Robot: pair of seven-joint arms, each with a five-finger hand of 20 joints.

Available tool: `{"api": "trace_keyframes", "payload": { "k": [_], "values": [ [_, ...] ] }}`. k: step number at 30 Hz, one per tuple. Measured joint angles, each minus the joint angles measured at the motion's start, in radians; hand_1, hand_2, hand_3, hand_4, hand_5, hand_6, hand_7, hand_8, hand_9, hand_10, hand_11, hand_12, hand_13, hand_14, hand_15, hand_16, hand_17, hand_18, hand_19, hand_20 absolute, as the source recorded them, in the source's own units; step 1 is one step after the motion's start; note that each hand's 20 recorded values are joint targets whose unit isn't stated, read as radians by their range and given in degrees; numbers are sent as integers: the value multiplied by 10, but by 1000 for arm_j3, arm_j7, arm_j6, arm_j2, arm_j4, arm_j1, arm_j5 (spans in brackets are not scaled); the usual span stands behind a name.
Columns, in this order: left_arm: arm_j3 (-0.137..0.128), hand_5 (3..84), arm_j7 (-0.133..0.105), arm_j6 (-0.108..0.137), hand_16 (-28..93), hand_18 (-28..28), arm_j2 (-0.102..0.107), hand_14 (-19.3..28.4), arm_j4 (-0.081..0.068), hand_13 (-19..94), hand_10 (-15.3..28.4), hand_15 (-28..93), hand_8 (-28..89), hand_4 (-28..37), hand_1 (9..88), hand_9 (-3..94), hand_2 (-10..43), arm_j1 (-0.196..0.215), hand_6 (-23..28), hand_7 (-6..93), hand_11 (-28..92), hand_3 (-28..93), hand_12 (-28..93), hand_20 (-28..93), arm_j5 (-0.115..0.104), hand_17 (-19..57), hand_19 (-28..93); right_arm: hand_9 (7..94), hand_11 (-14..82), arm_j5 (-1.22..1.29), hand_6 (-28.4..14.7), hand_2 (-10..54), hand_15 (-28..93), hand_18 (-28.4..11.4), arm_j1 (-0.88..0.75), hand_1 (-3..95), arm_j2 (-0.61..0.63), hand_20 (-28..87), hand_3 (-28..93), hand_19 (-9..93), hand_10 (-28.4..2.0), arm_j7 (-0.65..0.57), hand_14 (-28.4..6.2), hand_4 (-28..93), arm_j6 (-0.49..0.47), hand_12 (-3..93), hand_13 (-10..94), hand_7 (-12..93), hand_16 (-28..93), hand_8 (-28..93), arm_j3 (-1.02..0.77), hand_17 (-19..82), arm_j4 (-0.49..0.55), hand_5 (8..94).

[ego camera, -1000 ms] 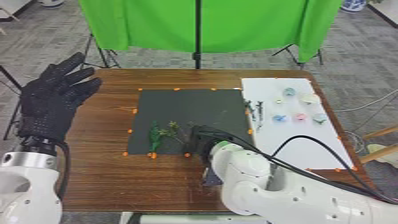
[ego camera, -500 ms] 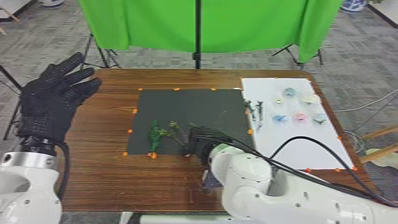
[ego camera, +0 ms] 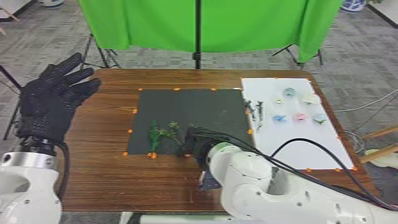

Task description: Arrange flowers

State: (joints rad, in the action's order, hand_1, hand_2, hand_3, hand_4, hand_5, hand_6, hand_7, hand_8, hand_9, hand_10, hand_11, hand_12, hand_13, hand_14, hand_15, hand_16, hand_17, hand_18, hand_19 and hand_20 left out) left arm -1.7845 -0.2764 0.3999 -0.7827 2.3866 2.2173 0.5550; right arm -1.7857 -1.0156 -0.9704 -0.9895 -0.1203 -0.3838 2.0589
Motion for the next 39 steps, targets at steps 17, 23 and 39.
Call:
{"api": "trace_keyframes", "payload": {
  "k": [17, 23, 39],
  "values": [
    [-20, 357, 19, 9, -121, 248, -16, 274, 10, 237, 202, 562, -91, -283, 212, 302, 118, 30, 104, 134, 291, 758, 96, 70, 1, -75, 656, 857, 236, -160, -66, 42, 515, -189, -6, 262, 133, 175, 730, 932, -175, -5, -107, -194, 211, 167, 859, 109, 165, -107, -58, 567, 80, 625],
    [-21, 358, 11, 16, -120, 248, -20, 275, 16, 237, 202, 562, -91, -283, 213, 301, 119, 45, 104, 133, 289, 757, 96, 70, 0, -74, 656, 835, 227, -162, -80, 34, 517, -191, -23, 269, 186, 137, 723, 932, -184, -55, -114, -198, 220, 162, 844, 98, 156, -104, -151, 562, 15, 594],
    [-6, 357, 31, 17, -120, 248, -41, 274, 18, 237, 203, 562, -91, -283, 214, 302, 118, 45, 105, 133, 291, 758, 96, 70, 2, -74, 655, 841, 240, -142, -78, 5, 522, -188, 31, 283, 190, 132, 703, 932, -177, -150, -109, -205, 130, 164, 848, 99, 153, -102, -129, 568, -211, 577]
  ]
}}
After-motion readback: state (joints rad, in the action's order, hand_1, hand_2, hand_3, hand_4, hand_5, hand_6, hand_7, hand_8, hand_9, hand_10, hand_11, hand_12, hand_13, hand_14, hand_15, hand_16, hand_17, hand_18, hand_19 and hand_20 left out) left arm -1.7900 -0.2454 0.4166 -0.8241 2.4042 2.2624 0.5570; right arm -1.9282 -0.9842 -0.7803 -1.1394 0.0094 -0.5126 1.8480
